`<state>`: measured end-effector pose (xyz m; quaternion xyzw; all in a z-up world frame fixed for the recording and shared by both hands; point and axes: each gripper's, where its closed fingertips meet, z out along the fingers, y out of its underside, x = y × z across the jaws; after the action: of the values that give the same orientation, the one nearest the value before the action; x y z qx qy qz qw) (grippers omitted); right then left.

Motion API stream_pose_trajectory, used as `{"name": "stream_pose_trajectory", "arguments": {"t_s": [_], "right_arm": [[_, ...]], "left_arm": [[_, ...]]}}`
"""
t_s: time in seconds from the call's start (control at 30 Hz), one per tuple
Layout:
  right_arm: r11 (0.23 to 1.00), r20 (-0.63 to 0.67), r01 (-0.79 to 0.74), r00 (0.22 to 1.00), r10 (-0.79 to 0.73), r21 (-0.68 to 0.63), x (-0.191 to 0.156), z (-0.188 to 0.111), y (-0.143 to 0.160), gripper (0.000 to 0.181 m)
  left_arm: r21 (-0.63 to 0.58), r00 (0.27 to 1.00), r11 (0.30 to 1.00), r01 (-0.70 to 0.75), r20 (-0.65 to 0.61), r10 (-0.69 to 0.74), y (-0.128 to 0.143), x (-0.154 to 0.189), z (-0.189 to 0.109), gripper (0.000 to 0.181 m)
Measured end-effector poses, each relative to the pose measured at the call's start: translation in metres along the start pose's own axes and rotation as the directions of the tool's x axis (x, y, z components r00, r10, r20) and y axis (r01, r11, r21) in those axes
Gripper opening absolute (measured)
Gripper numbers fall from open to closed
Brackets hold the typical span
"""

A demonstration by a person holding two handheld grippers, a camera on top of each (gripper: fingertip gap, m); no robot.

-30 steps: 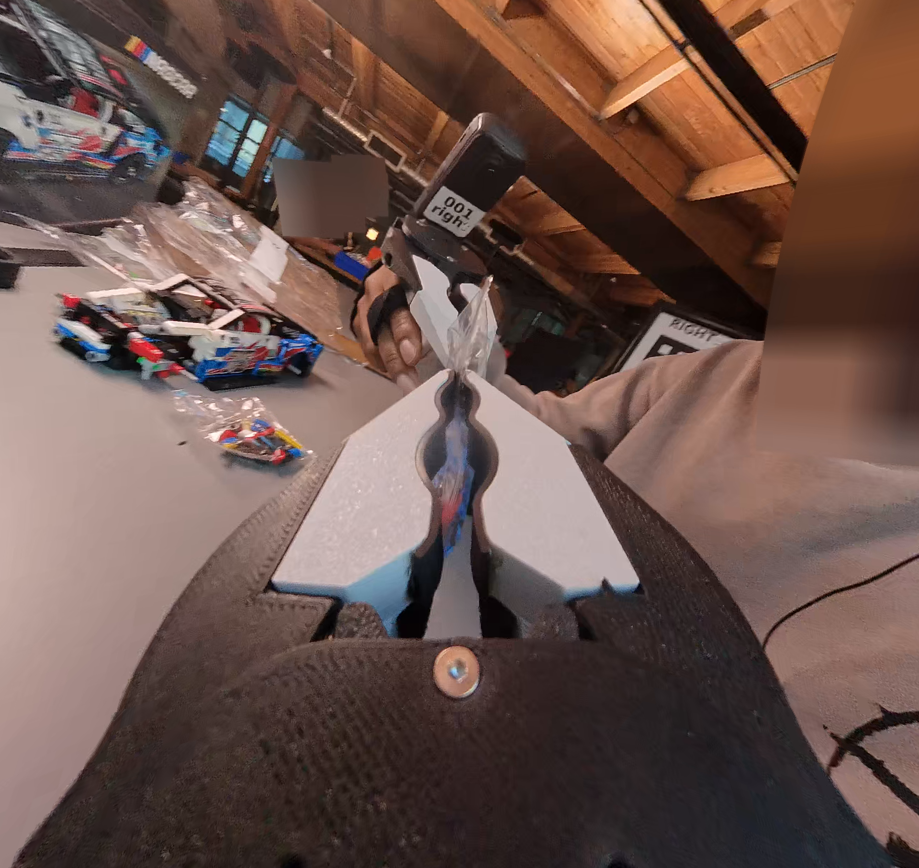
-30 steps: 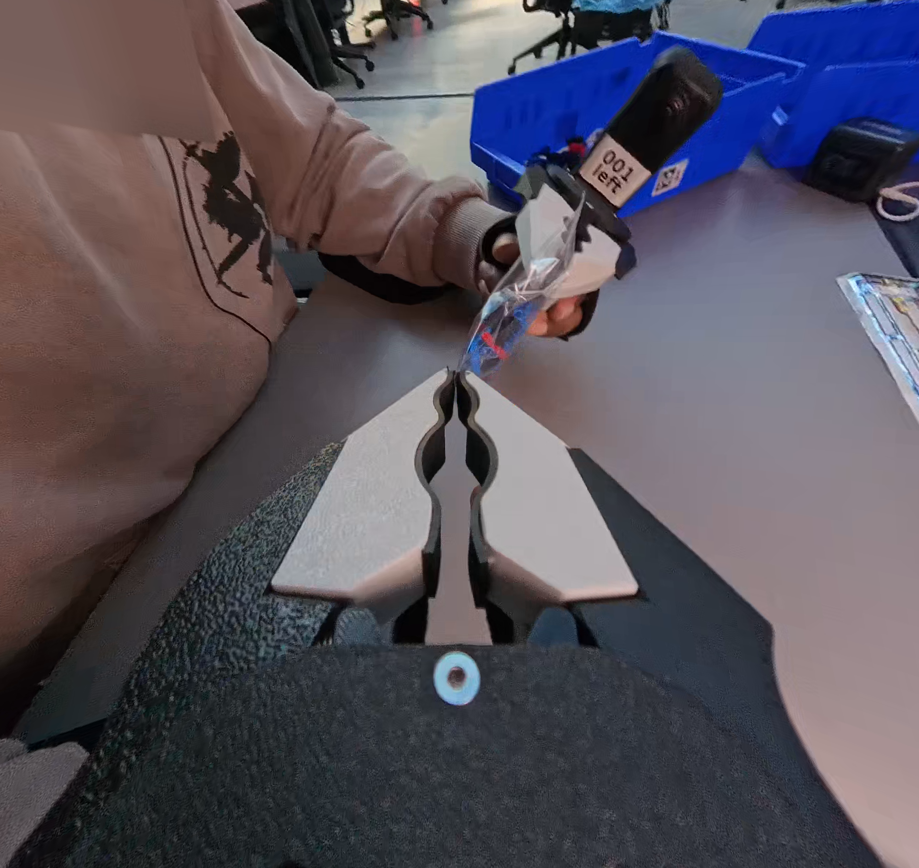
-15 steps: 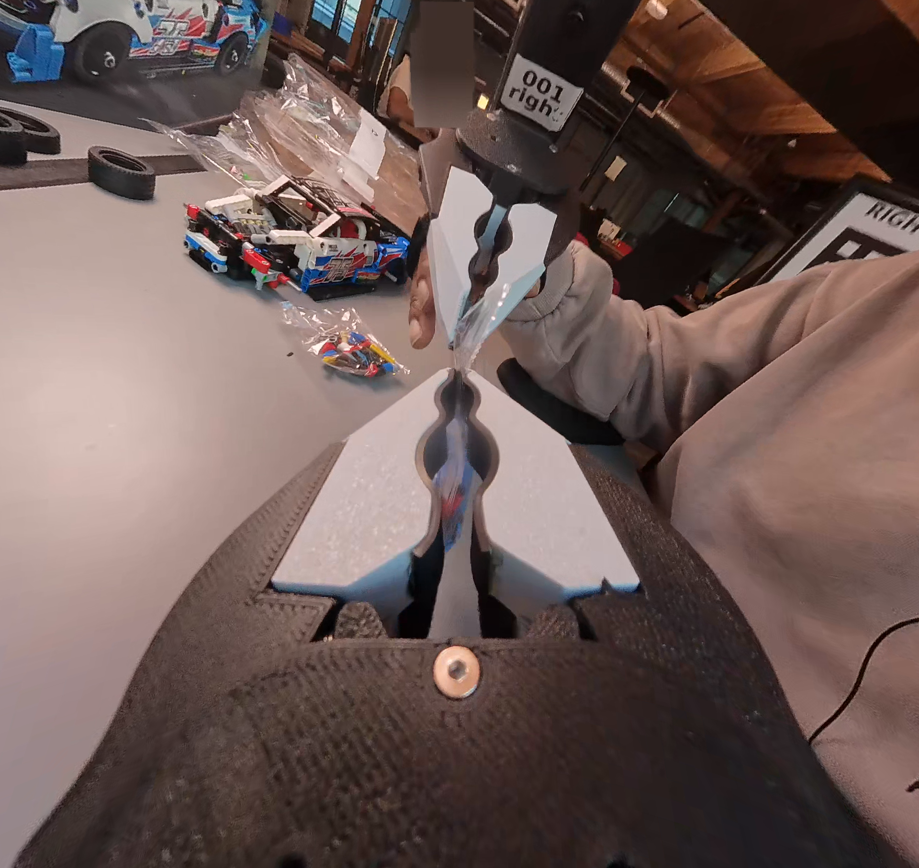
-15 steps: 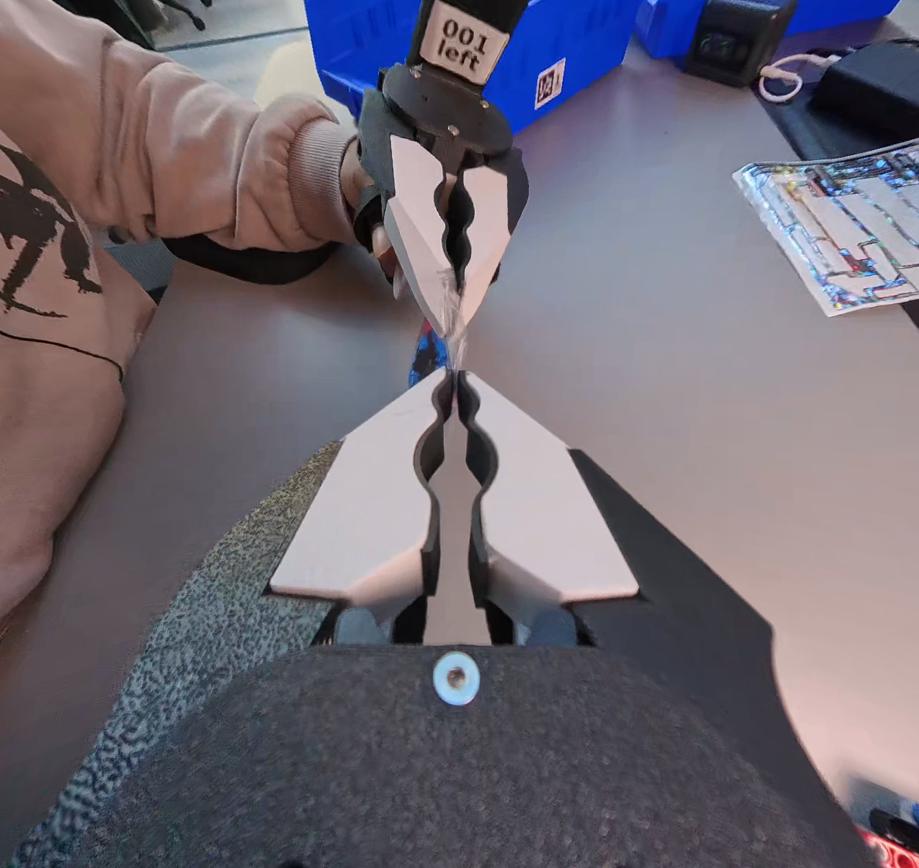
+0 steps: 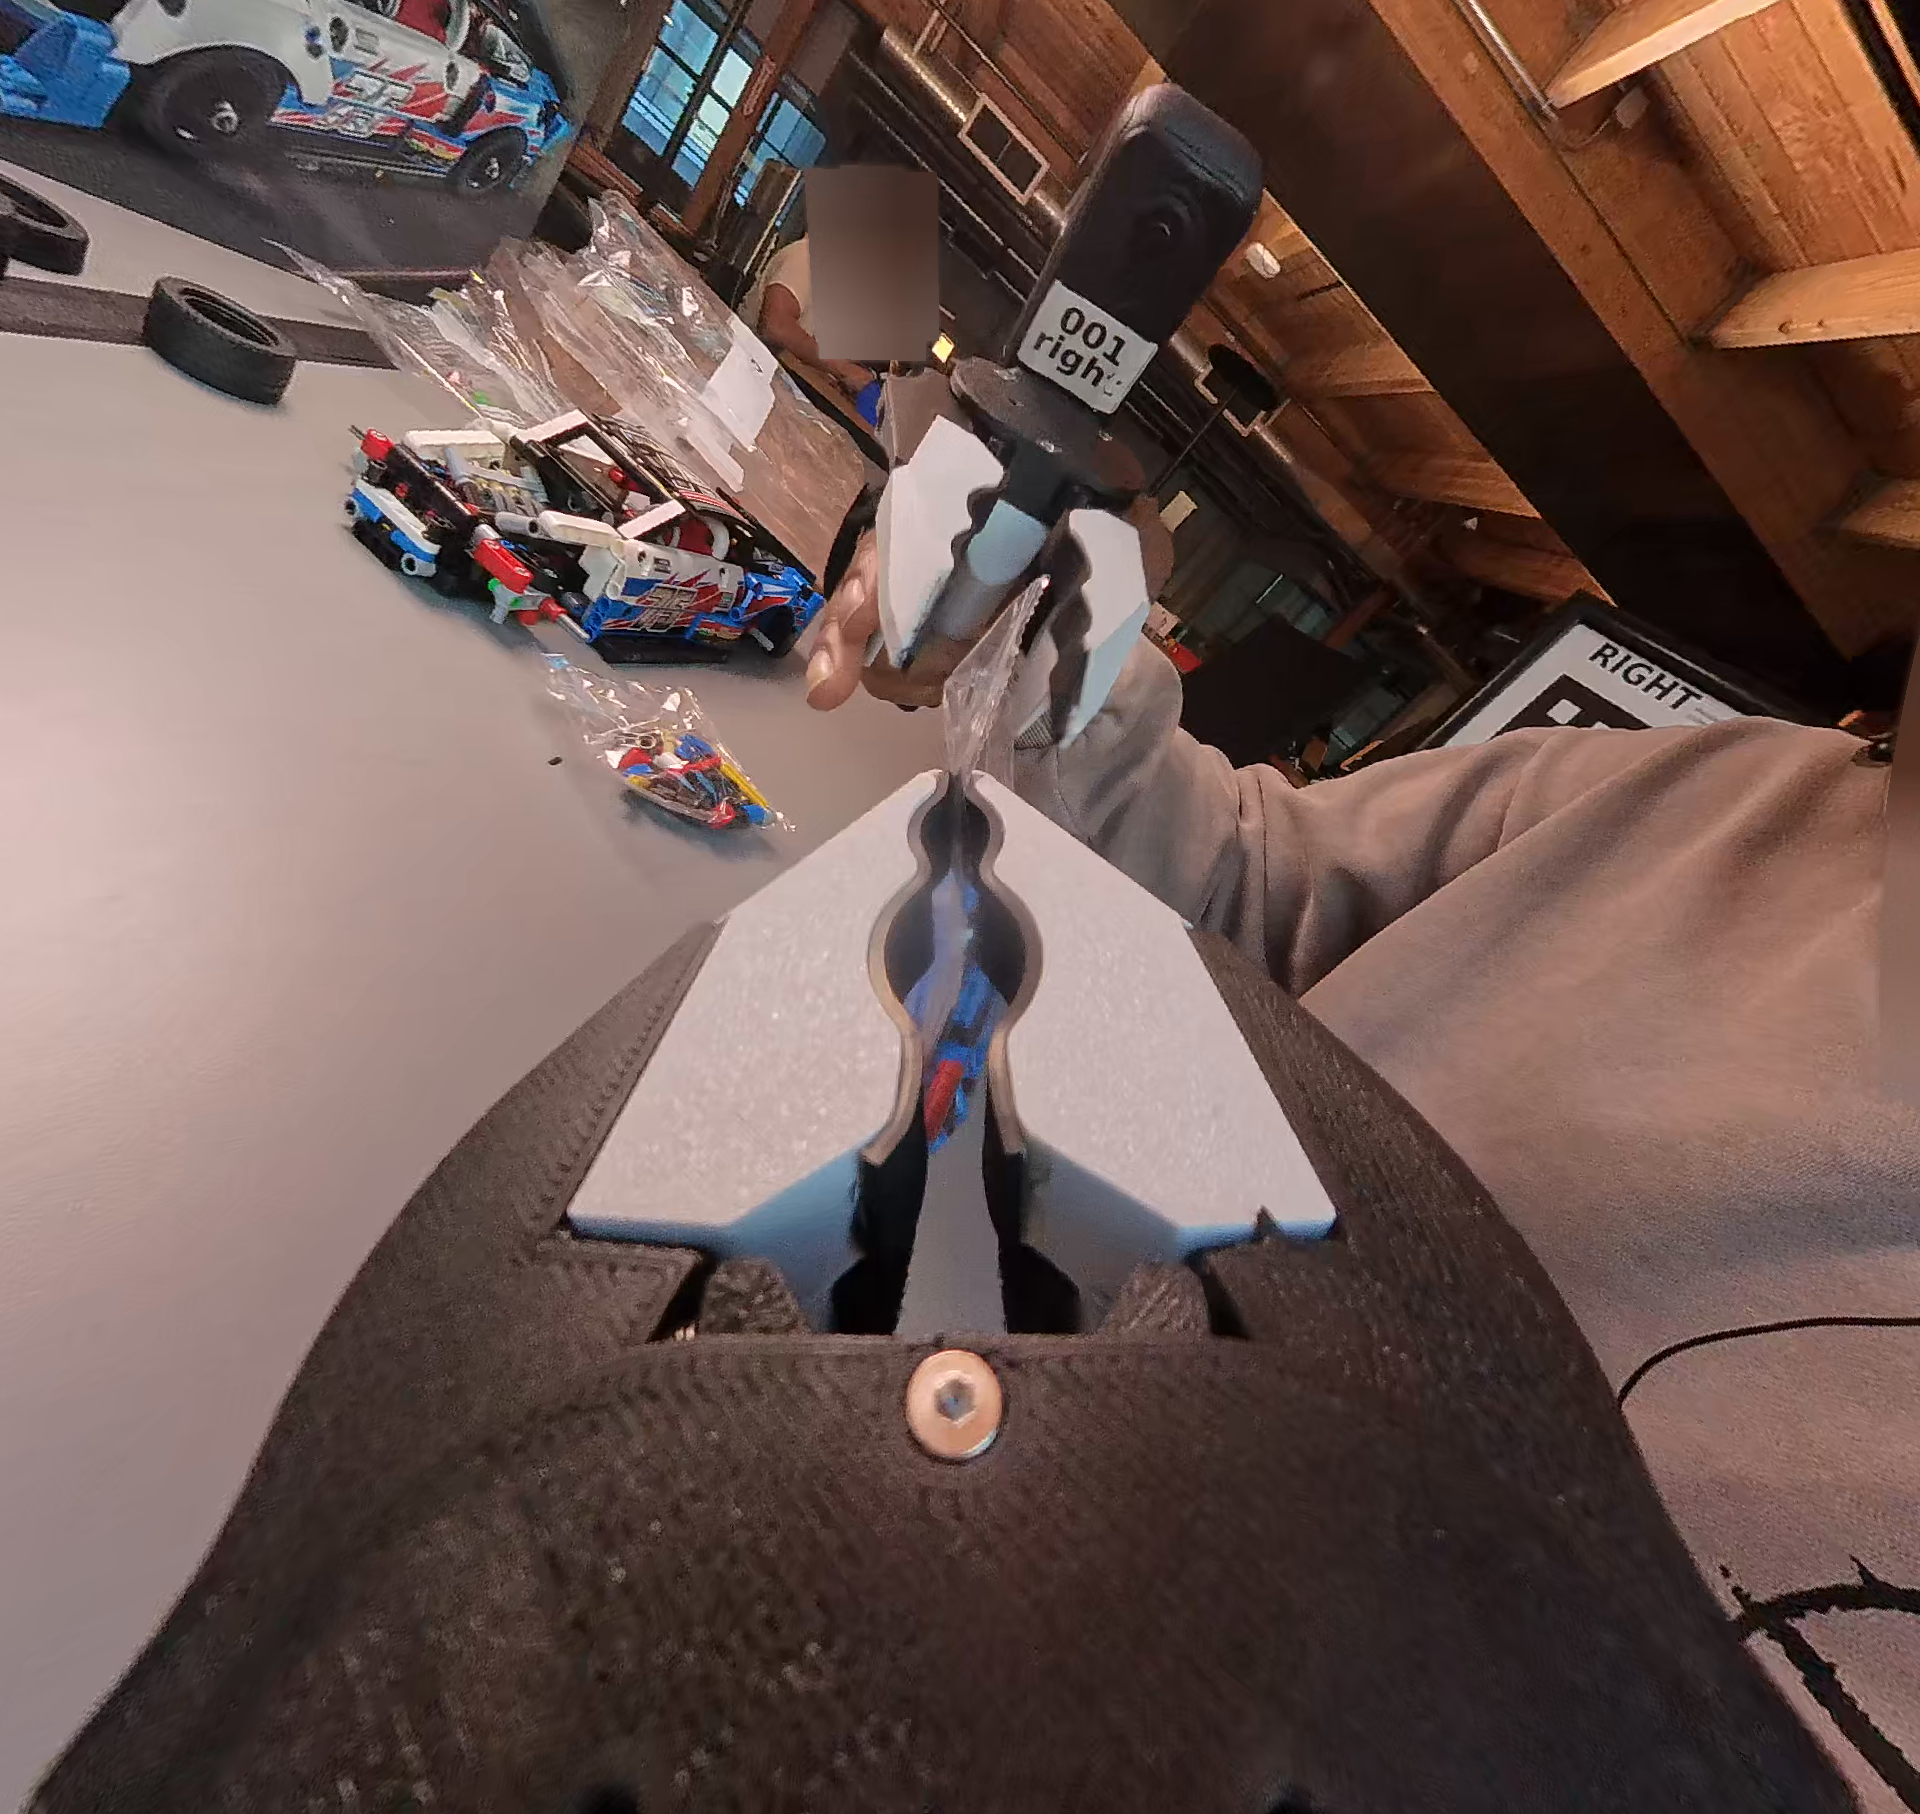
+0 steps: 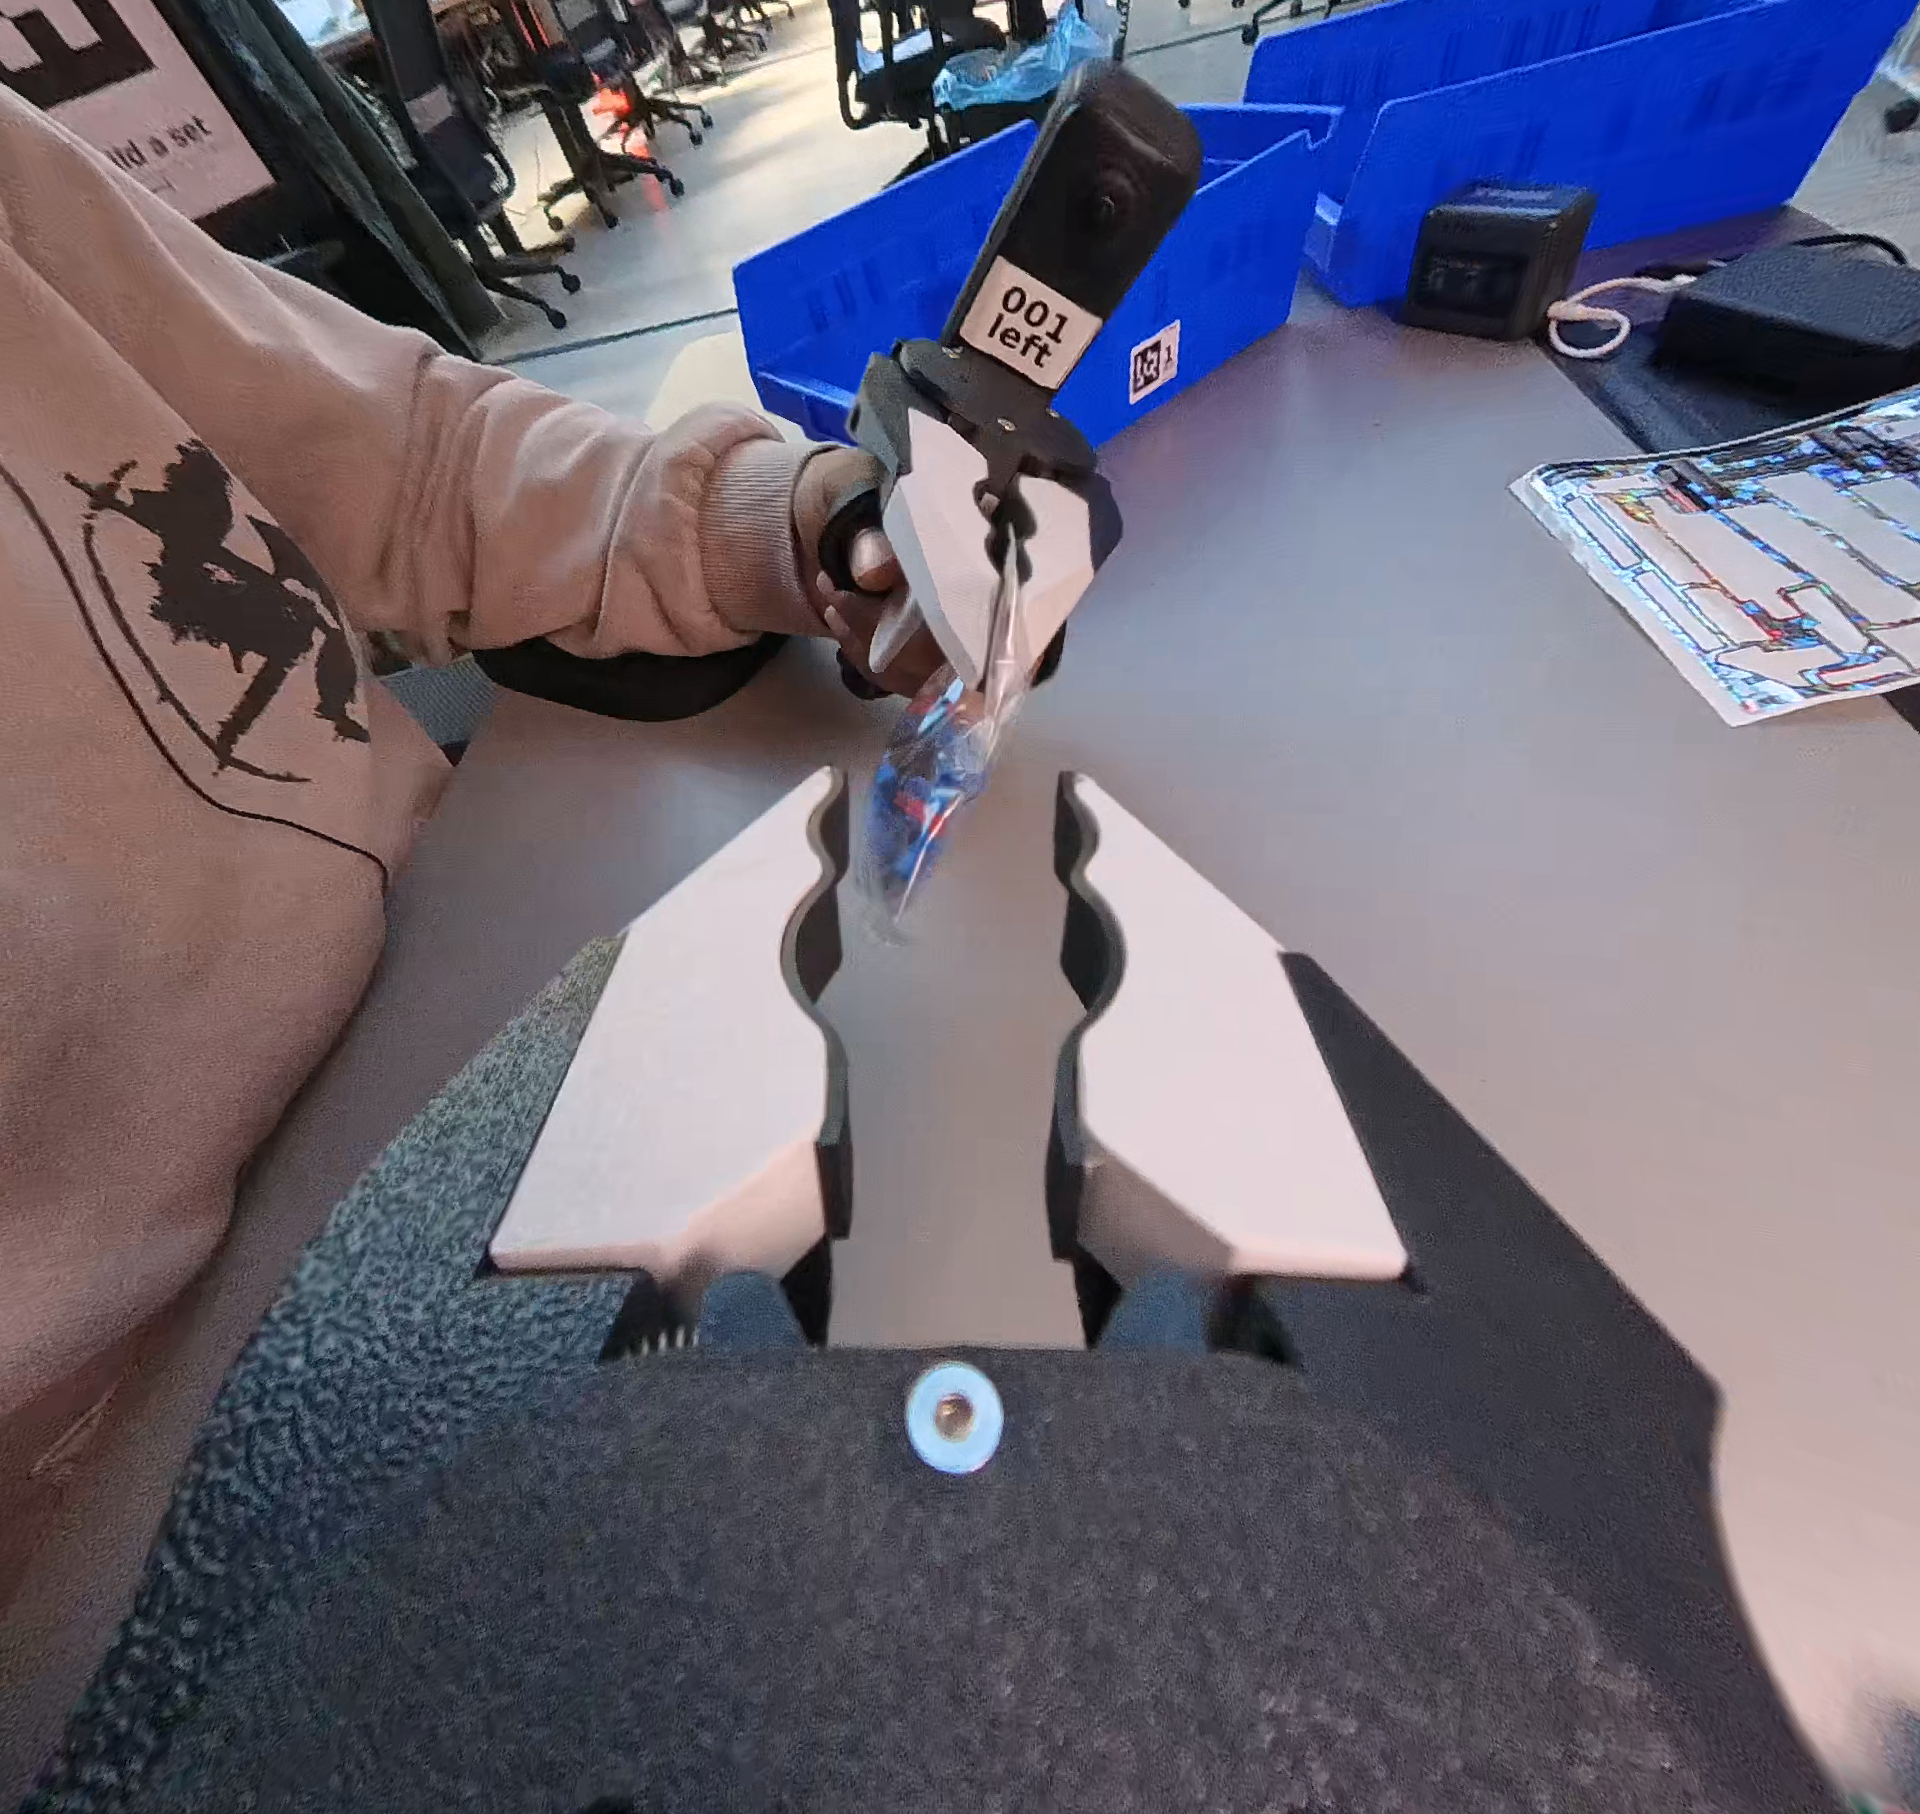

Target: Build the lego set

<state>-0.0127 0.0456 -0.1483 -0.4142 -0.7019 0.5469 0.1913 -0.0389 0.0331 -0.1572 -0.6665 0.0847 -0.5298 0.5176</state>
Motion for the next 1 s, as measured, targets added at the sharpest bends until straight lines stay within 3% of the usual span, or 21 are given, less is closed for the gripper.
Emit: {"name": "stream_pose_trajectory", "arguments": {"t_s": [0.1,0.5,0.63,0.8,1.0], "right_arm": [[0.998,-0.055,0.032,0.998,-0.035,-0.06,0.009,0.006,0.011,0.0],[0.993,0.07,-0.052,0.997,0.045,0.11,0.004,-0.006,-0.008,0.0],[0.996,0.083,-0.055,0.995,0.05,0.067,0.001,-0.003,0.0,0.0],[0.998,0.111,-0.057,0.992,0.053,0.029,-0.005,0.002,0.006,0.0],[0.998,0.127,-0.056,0.99,0.055,-0.002,-0.008,0.009,0.013,0.0]], "left_arm": [[0.017,1.0,1.0,0.012,0.002,-0.012,-0.004,-0.001,-0.003,0.0],[0.083,0.99,0.987,-0.137,0.049,0.133,-0.022,0.008,-0.006,0.0],[-0.025,0.964,0.968,-0.249,0.094,0.251,-0.011,0.005,-0.007,0.0],[-0.065,0.895,0.905,-0.42,0.133,0.425,-0.013,0.012,-0.008,0.03],[-0.075,0.885,0.895,-0.44,0.13,0.446,-0.011,0.012,-0.009,0.0]]}}
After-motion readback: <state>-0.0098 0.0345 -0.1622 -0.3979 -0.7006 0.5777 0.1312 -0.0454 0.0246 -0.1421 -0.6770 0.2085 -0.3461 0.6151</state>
